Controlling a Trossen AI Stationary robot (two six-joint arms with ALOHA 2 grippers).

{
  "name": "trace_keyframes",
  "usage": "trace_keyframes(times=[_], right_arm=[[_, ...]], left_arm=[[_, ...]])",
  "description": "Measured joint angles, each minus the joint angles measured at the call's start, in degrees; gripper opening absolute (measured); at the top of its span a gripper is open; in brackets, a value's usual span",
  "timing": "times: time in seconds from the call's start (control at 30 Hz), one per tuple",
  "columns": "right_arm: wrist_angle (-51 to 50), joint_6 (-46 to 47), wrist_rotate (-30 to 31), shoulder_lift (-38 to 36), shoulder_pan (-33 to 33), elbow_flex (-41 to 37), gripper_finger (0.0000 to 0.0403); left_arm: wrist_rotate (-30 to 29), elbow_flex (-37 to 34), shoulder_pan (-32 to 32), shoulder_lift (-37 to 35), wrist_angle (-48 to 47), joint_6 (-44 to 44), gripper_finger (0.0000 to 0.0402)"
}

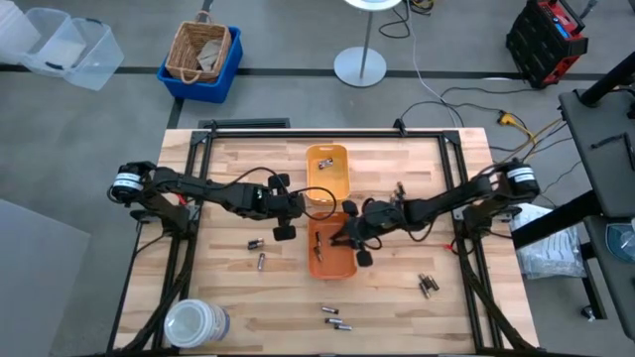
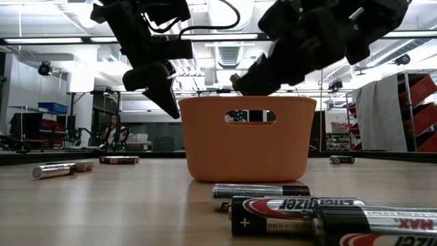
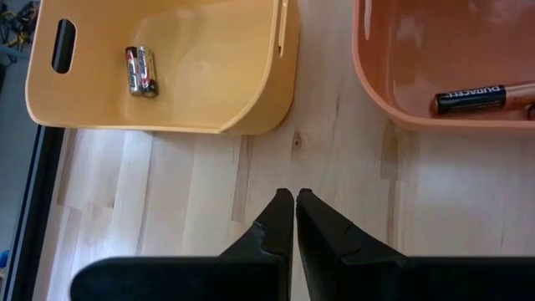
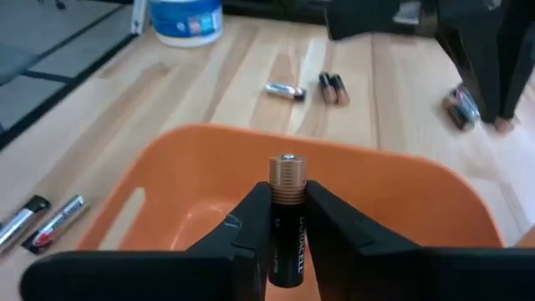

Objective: Sort batteries
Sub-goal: Put the black battery into the orange bin

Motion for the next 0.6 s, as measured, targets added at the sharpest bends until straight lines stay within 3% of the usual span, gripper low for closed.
trace_keyframes(times=[0.23,0.47,0.6], right_arm=[[-0.5,0.1,0.6,0.5,-0.2,0.0,0.0079],[-1.5,-0.1,0.6,-0.5,-0.2,0.0,0.006],[-6.9,0.7,0.7,-3.8,-0.2,0.0,0.005]], left_arm=[[0.0,0.0,0.0,0.0,0.0,0.0,0.0],[0.0,0.0,0.0,0.0,0.0,0.0,0.0],[0.0,0.0,0.0,0.0,0.0,0.0,0.0]])
